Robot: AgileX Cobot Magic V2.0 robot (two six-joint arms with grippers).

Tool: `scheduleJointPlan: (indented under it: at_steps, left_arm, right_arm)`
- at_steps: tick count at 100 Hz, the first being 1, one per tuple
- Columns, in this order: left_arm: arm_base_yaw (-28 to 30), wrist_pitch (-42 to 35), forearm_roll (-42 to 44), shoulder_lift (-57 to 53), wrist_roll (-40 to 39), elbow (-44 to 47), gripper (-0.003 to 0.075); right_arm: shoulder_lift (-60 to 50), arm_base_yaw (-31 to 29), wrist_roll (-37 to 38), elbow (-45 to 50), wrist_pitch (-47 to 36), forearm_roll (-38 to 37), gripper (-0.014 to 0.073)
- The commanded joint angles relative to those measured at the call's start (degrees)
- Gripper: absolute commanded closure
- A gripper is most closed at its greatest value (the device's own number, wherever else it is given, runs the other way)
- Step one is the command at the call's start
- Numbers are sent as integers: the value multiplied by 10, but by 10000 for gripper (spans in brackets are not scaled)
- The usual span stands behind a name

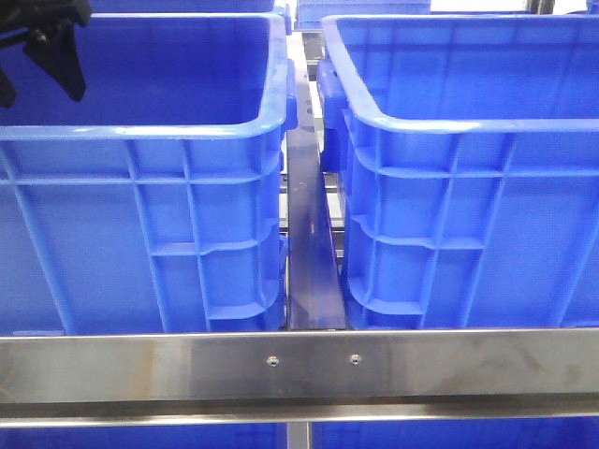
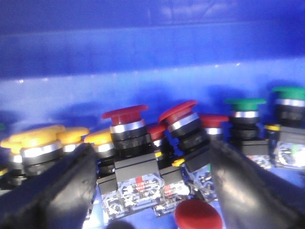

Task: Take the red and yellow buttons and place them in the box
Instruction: 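Lower the left gripper and close it on the red-capped button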

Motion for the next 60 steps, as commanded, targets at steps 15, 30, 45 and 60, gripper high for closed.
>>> scheduleJointPlan:
  at_steps: [15, 30, 45, 60]
  left_arm:
    - [-2, -25, -5, 11, -6, -20, 280]
    - [2, -25, -3, 21, -6, -20, 280]
    - [5, -25, 9, 25, -6, -20, 281]
    - [10, -39, 10, 25, -8, -20, 281]
  right_arm:
    - [-12, 2, -2, -1, -48, -3, 662]
    - [-12, 2, -2, -1, -48, -3, 662]
    - [-12, 2, -2, -1, -48, -3, 662]
    - [-12, 2, -2, -1, -48, -3, 662]
